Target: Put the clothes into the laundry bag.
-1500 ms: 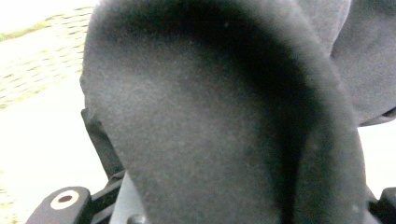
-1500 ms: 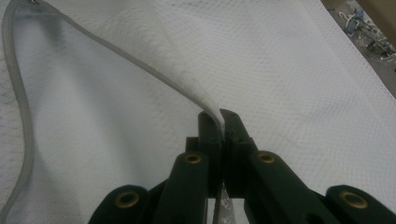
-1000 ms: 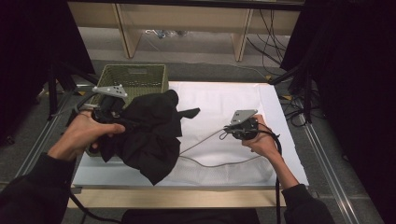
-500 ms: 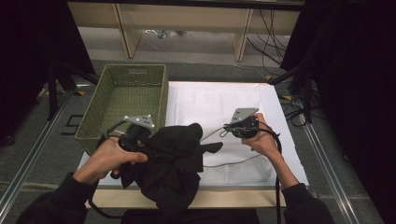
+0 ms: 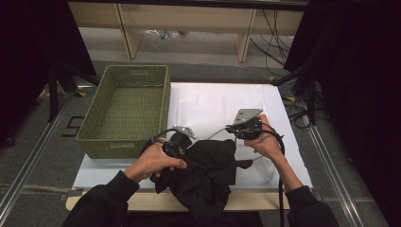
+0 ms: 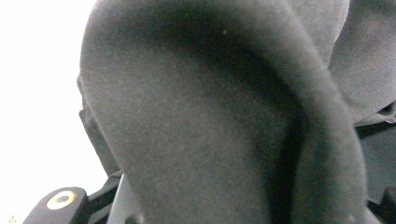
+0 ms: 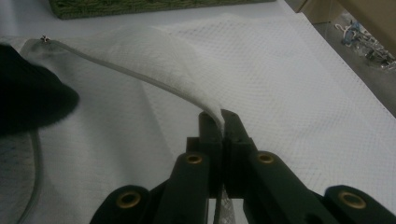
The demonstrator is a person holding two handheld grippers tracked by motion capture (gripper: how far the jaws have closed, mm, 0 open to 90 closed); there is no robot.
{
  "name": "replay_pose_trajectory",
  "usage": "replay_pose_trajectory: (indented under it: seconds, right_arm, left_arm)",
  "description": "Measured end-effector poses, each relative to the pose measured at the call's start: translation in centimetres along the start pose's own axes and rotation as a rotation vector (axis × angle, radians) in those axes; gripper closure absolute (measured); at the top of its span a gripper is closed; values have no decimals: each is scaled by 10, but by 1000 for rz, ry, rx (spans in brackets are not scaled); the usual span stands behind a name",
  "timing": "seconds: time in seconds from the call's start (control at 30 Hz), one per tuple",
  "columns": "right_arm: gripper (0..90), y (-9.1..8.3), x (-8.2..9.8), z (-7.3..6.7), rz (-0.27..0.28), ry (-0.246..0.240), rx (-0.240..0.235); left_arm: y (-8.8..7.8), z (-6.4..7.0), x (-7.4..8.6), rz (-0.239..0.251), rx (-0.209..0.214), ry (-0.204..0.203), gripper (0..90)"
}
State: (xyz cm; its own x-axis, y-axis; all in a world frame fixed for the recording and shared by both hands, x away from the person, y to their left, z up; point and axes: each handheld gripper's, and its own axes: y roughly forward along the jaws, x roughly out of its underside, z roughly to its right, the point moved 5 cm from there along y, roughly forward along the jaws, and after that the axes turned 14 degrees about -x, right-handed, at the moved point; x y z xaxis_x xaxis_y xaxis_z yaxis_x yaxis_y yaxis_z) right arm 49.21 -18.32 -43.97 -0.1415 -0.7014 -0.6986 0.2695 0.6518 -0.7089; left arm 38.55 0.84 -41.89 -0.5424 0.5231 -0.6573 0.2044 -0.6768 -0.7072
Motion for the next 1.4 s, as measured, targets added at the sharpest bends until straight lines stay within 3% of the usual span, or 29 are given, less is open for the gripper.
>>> replay_pose_trajectory:
  seconds: [0.07, 0.1, 0.13, 0.2, 0.27, 0.3, 0.37, 0.4, 0.47, 0.5, 0.57, 0.6, 0.63, 0.77, 0.8, 0.9, 1.0, 1.07, 1.23, 1.4]
  right_arm:
    - [893, -1, 0, -1, 7, 9, 0]
    - [893, -2, -1, 0, 11, -19, -1]
    - [893, -3, -1, -1, 10, -3, -4]
    - [894, -6, -3, -2, 17, 6, 1]
    - [894, -9, -6, -3, 24, -1, 4]
    - [894, -10, -6, -3, 23, -15, 4]
    - [894, -10, -7, -4, 23, -9, 3]
    - [894, -9, -7, -5, 19, -14, 3]
    - [895, -10, -7, -5, 17, -15, 2]
    - [894, -10, -7, -5, 20, -15, 3]
    - [895, -10, -8, -5, 20, -14, 4]
    - [895, -10, -9, -6, 21, -11, 5]
    - [895, -9, -10, -6, 24, -16, 6]
    - [895, -10, -12, -7, 21, -24, 16]
    - [895, -10, -12, -7, 21, -24, 16]
    - [895, -11, -14, -10, 22, -25, 15]
    - [895, -11, -14, -10, 20, -39, 20]
    - [895, -12, -14, -11, 18, -39, 19]
    - [895, -13, -15, -12, 25, -43, 20]
    - [895, -16, -18, -12, 40, -49, 25]
  left_arm:
    - [16, -4, -6, -16, -1, 0, 600]
    - [20, -7, -7, -34, -4, 0, 599]
    - [25, -10, -7, -47, -7, -3, 595]
    - [36, -12, -7, -46, -6, -35, 589]
    - [43, -20, -7, -70, -34, -19, 586]
    - [47, -20, -7, -69, -16, -36, 584]
    - [48, -23, -9, -86, -16, -36, 582]
    - [51, -27, -11, -76, -26, -60, 582]
    - [49, -30, -13, -80, -34, -71, 584]
    - [49, -35, -14, -46, -62, -107, 586]
    - [47, -37, -15, -56, -80, -107, 589]
    - [46, -40, -15, -91, -126, -85, 588]
    - [48, -41, -16, -86, -148, -65, 586]
    - [55, -42, -20, -68, -156, -71, 572]
    - [57, -44, -21, -69, -163, -55, 572]
    - [69, -45, -22, -71, -156, -72, 515]
    - [73, -41, -24, -59, -144, -73, 531]
    - [73, -43, -25, -51, -159, -34, 599]
    - [66, -46, -31, -27, -196, -81, 654]
    - [56, -46, -41, 21, -240, -96, 649]
